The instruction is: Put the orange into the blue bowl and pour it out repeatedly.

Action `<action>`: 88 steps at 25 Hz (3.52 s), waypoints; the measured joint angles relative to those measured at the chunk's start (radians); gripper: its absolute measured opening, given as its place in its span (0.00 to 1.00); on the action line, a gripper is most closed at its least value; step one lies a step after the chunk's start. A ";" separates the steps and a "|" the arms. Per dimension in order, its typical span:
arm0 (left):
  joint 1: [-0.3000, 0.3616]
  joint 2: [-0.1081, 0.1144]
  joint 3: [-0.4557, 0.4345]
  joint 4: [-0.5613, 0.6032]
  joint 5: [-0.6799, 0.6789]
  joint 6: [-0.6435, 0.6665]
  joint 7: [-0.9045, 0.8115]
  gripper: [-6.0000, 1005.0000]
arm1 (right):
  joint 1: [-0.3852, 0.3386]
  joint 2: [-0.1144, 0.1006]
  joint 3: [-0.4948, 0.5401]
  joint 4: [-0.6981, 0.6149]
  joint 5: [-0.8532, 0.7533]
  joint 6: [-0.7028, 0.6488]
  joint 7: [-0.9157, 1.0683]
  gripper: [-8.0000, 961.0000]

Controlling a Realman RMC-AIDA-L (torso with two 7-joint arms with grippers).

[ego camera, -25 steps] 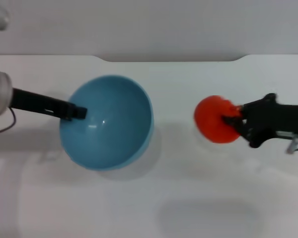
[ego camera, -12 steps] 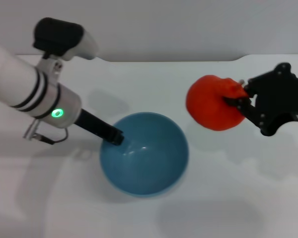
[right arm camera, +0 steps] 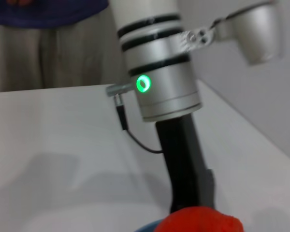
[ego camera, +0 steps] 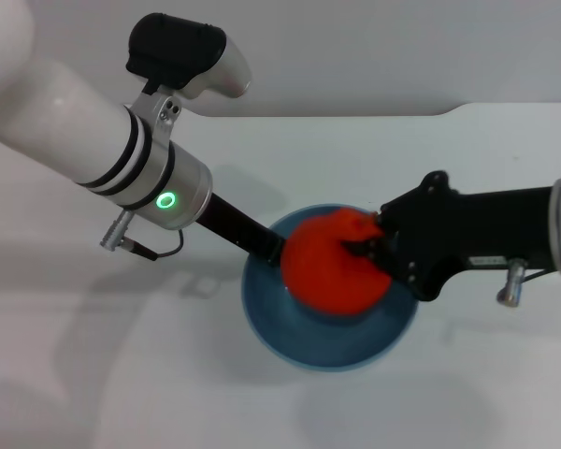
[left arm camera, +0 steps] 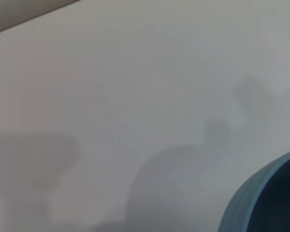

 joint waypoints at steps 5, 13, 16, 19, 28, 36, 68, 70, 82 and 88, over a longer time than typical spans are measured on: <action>-0.002 0.003 0.007 0.001 -0.024 -0.001 0.005 0.00 | 0.028 -0.002 -0.020 0.042 -0.002 -0.005 0.039 0.03; -0.004 0.006 0.009 0.007 -0.021 -0.003 0.002 0.00 | -0.010 -0.001 0.019 -0.050 -0.016 -0.038 0.067 0.12; -0.004 0.006 0.012 0.007 -0.021 -0.004 0.002 0.00 | -0.034 -0.001 0.035 -0.089 -0.012 -0.039 0.067 0.24; -0.004 0.007 0.012 0.005 -0.020 -0.004 0.002 0.00 | -0.045 -0.001 0.041 -0.101 -0.010 -0.040 0.068 0.35; -0.010 0.002 0.140 -0.013 -0.030 -0.050 -0.005 0.00 | -0.148 0.004 0.111 -0.090 0.087 0.186 0.060 0.55; -0.050 -0.001 0.256 -0.132 -0.067 -0.146 -0.018 0.03 | -0.177 0.004 0.145 -0.035 0.117 0.268 0.044 0.55; 0.157 0.020 -0.413 0.004 -0.563 -0.045 0.285 0.71 | -0.153 0.001 0.234 0.118 0.299 0.267 0.041 0.56; 0.187 0.023 -0.519 -0.071 -0.755 0.014 0.383 0.71 | -0.146 0.000 0.290 0.193 0.461 0.249 0.040 0.56; 0.365 0.019 -0.918 -0.481 -1.334 0.339 1.053 0.71 | 0.088 -0.040 0.989 1.256 1.065 -0.329 -0.156 0.55; 0.436 0.014 -0.925 -0.570 -1.350 0.261 1.506 0.71 | 0.043 -0.013 1.024 1.309 1.067 -0.285 -0.461 0.55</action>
